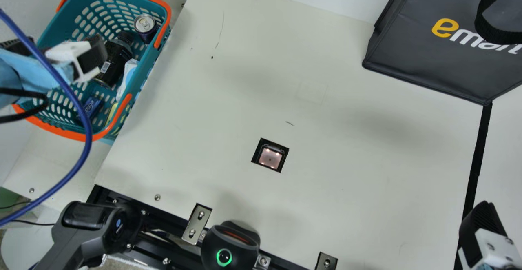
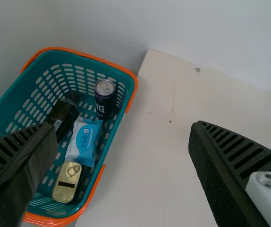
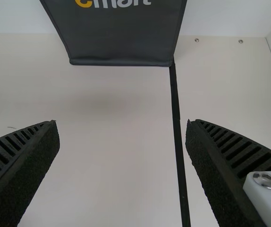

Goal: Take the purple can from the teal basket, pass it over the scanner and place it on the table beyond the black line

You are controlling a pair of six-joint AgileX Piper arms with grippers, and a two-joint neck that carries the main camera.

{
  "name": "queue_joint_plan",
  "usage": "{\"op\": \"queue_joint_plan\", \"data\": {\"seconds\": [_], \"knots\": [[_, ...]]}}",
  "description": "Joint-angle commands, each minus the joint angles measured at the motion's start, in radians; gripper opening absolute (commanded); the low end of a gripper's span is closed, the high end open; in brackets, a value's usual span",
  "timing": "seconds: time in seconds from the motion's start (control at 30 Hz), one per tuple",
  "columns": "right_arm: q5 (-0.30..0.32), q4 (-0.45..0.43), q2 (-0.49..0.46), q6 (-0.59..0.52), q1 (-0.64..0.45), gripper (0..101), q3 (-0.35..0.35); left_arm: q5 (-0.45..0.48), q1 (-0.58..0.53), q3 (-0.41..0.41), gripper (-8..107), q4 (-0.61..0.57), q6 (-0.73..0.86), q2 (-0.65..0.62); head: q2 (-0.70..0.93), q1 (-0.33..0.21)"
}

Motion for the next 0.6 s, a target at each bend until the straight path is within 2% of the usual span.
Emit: {"op": "queue_joint_plan", "data": {"seconds": [0.0,0.17,0.4,0.57], "knots": [[0.0,0.0,0.0,0.0,0.0,95,0.0,-0.009,0.1,0.002,90,-0.027,0.019,0.014,0.002,-0.029],[0.0,0.0,0.0,0.0,0.0,95,0.0,-0.033,0.251,0.004,90,-0.108,0.133,0.068,0.002,-0.029],[0.001,0.0,0.0,0.0,0.0,95,0.0,-0.057,0.434,-0.011,90,-0.241,0.415,0.183,0.002,-0.029],[0.001,0.0,0.0,0.0,0.0,95,0.0,-0.057,0.525,-0.041,90,-0.324,0.613,0.277,0.002,-0.029]]}}
